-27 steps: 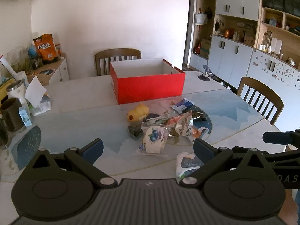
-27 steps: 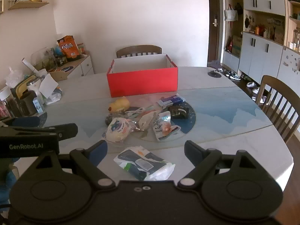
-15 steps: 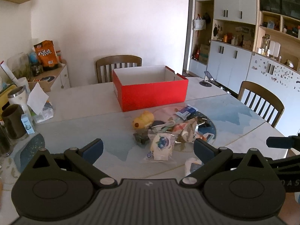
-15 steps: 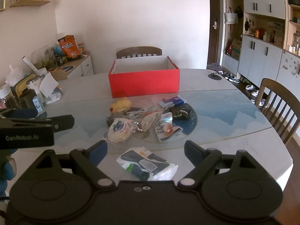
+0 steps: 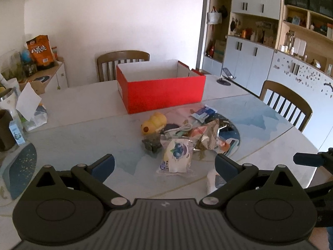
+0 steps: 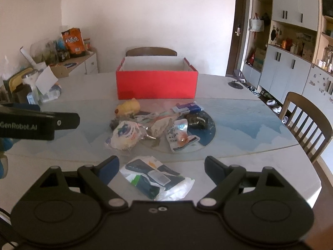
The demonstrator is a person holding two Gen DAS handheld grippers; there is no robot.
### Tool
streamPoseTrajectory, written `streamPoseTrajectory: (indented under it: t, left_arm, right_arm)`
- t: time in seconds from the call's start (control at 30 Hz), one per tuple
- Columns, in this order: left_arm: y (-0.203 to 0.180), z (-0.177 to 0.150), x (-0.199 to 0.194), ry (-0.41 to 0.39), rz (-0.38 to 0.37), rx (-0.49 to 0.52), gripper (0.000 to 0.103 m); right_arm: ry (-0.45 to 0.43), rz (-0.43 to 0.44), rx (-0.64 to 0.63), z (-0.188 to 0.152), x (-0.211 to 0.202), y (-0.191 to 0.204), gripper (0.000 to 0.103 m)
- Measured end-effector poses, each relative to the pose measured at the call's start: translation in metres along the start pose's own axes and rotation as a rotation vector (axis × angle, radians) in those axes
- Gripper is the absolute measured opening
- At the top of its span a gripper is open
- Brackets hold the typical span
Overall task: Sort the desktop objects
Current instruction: 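Reach the left tool to the blueberry bag while the right tool reaches the green-white packet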
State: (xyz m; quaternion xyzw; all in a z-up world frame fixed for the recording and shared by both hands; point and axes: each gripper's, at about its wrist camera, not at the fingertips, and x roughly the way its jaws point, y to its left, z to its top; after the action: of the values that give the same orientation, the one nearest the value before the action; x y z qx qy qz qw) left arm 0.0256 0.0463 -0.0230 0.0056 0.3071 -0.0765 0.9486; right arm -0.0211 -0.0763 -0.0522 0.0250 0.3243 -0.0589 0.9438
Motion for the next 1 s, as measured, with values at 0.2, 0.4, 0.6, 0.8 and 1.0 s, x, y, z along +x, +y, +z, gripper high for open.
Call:
streamPoseTrajectory:
  t: [0.2,0.4,0.6,0.8,1.0]
  left_arm:
    - [-0.007,-0.002,0.025,0.028,0.006,0.010,0.103]
    - [-0.012,0.000,0.059,0.056,0.031,0.050,0.103]
    - [-0.016,-0.006,0.092,0.096,0.043,0.093,0.103]
    - [-0.017,-0.009,0.111,0.106,0.038,0.117,0.103]
    - [-0.016,-0.005,0.131,0.141,0.024,0.094,0.103]
  right_arm:
    - [0.055,0.040,-0.031,-0.006,0.020,-0.005,0.089]
    - [0.059,0.065,-0.110,-0.007,0.034,-0.005,0.088]
    - [0.077,0.081,-0.183,-0.011,0.052,-0.004,0.088]
    - [0.096,0.105,-0.227,-0.014,0.068,0.000,0.088]
    - [0.116,0.118,-0.259,-0.016,0.082,0.001,0.088]
